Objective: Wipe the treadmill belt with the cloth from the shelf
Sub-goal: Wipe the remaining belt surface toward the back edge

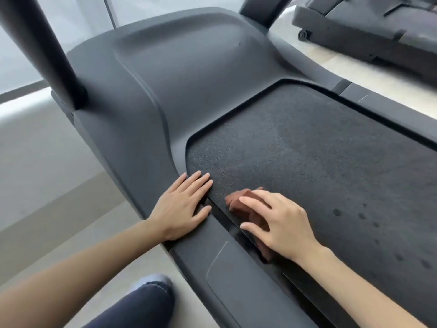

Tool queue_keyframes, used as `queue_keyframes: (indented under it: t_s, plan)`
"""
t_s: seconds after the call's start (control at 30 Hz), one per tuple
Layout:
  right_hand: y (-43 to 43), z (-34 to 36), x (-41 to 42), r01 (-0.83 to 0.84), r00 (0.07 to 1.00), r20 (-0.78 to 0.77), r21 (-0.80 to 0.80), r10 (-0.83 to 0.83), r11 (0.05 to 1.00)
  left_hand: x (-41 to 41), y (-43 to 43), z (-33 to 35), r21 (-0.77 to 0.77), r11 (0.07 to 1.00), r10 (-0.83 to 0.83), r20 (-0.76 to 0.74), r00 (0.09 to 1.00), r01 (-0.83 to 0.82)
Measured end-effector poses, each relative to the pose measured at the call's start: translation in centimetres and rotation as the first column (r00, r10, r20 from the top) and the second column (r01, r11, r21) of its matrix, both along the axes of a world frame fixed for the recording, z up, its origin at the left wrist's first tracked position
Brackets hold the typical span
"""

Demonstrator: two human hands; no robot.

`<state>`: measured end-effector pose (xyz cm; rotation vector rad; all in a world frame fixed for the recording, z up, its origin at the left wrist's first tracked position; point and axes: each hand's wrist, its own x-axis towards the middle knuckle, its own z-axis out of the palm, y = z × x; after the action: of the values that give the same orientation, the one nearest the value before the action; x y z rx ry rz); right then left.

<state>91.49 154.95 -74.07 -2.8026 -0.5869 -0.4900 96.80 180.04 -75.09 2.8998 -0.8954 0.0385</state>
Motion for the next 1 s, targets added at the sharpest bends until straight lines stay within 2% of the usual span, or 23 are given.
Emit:
queue_keyframes:
  t_s: [0.1, 0.23, 0.43, 0.53, 0.6, 0.73, 0.8, 0.9, 1.0]
  plan:
    - [0.2, -1.0, -0.9, -0.028, 0.998, 0.06, 0.013, 0.027, 1.0, 0.4, 1.0, 0.0, 0.01, 0.999, 0.05, 0.027, 0.998, -0.05]
    - [2.2, -1.1, 6.2, -0.003, 0.998, 0.065, 0.039, 0.001, 0.999, 0.3, 0.9, -0.1, 0.027, 0.998, 0.051, 0.037, 0.998, -0.052]
    - [3.5, -0.8, 17.0, 0.231, 0.973, -0.015, 0.038, -0.231, 0.972, 0.2, 0.8, 0.0, -0.066, 0.993, 0.102, 0.051, 0.994, -0.098]
    - [4.3, -0.3, 18.8, 0.326, 0.943, -0.078, 0.028, -0.323, 0.945, 1.2, 0.8, -0.1, -0.068, 0.989, 0.137, 0.062, 0.989, -0.133]
    - [5.1, -0.1, 17.0, 0.26, 0.965, -0.044, 0.03, -0.259, 0.965, 2.4, 1.0, 0.1, -0.055, 0.987, 0.154, 0.078, 0.985, -0.15]
    - [5.3, -0.8, 11.1, -0.03, 0.999, 0.047, 0.034, 0.028, 0.999, 3.6, 1.3, 0.3, -0.004, 0.993, 0.12, 0.073, 0.99, -0.12]
    - [4.0, -1.1, 10.8, -0.081, 0.996, 0.046, 0.029, 0.08, 0.996, 3.5, 1.4, 0.3, 0.0, 0.996, 0.094, 0.075, 0.993, -0.095]
    - [1.4, -0.9, 13.4, 0.06, 0.996, 0.058, 0.049, -0.063, 0.997, 4.0, 1.2, 0.2, 0.025, 0.999, 0.034, 0.082, 0.996, -0.036]
    - [-2.1, -1.0, 18.7, 0.394, 0.919, -0.034, 0.071, -0.393, 0.916, 4.9, 0.6, -0.2, 0.035, 0.999, -0.001, 0.084, 0.996, -0.002]
